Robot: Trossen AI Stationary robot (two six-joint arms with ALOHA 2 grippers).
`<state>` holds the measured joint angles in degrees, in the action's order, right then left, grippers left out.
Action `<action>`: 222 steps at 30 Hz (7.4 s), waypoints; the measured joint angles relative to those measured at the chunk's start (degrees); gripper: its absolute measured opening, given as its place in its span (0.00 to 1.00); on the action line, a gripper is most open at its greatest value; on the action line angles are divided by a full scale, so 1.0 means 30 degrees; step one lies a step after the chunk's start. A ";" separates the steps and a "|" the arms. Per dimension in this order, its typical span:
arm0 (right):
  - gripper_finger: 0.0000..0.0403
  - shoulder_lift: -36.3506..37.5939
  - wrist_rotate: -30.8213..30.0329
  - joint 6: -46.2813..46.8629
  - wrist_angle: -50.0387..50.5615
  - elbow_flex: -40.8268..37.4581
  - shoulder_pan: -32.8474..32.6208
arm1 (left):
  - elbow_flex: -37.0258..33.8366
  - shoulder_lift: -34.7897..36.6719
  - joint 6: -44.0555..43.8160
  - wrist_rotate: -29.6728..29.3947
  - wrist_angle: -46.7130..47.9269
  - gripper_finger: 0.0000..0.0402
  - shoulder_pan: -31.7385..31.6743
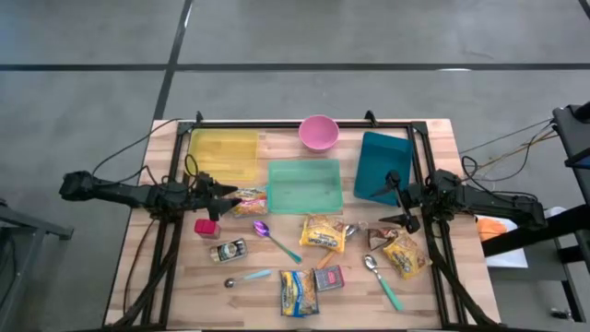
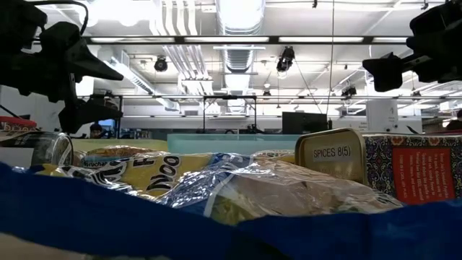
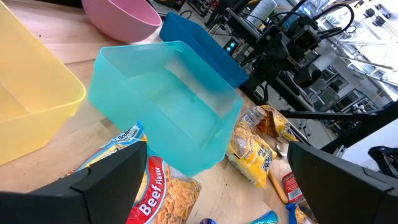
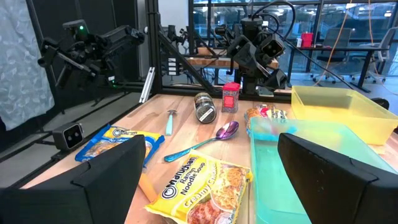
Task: Pick & Place Food Item
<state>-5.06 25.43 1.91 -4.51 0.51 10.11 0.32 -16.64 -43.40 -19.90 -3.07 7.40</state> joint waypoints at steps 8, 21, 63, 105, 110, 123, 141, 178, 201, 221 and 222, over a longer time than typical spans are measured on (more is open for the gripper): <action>0.90 -0.0005 -0.0005 0.0001 0.0000 -0.0007 0.0001 | 0.0000 0.0002 0.0000 0.0000 -0.0002 0.99 0.0001; 0.90 -0.0007 -0.0007 0.0007 0.0000 -0.0006 0.0000 | 0.0000 0.0000 0.0001 -0.0001 -0.0006 0.99 -0.0006; 0.90 -0.0002 -0.0002 0.0005 0.0000 -0.0003 0.0002 | -0.0007 0.0000 0.0353 -0.0555 -0.0098 0.99 0.0001; 0.90 -0.0102 0.2997 0.6778 -0.7774 -0.0005 -0.0037 | 0.7795 -0.7984 0.7579 0.5129 0.2599 0.99 0.0008; 0.90 -0.0186 0.0507 0.8124 -0.7723 -0.0007 -0.0029 | 0.9648 -1.0591 0.8165 0.5828 0.4143 0.99 0.0023; 0.90 -0.3659 -0.1002 0.7486 -0.5088 0.1440 0.0007 | 1.2652 -1.6431 0.9186 0.6660 0.7897 0.99 0.0307; 0.90 -0.9409 -0.4044 0.4942 1.1524 1.1044 0.0007 | 1.3271 -1.8491 0.9097 0.9988 0.7687 0.99 0.0609; 0.90 -1.1064 -0.6547 0.3502 1.3576 1.3078 0.0007 | 1.7108 -2.4744 1.4319 0.5713 0.8059 0.69 0.2392; 0.90 -1.0790 -0.6535 0.3133 1.3588 1.3071 -0.0006 | 1.8866 -2.9334 1.7600 0.5058 0.8569 0.69 0.3141; 0.90 -1.0783 -0.6462 0.3214 1.3537 1.3071 -0.0007 | 1.8841 -2.9485 1.7038 0.7484 0.9182 0.23 0.1357; 0.90 -1.0783 -0.6456 0.3216 1.3537 1.3071 -0.0004 | 1.8841 -2.9485 1.7160 0.7449 0.9232 0.21 0.1342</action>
<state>-37.41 6.06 11.56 36.10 39.72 10.10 56.84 -105.10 8.08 2.45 24.62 11.42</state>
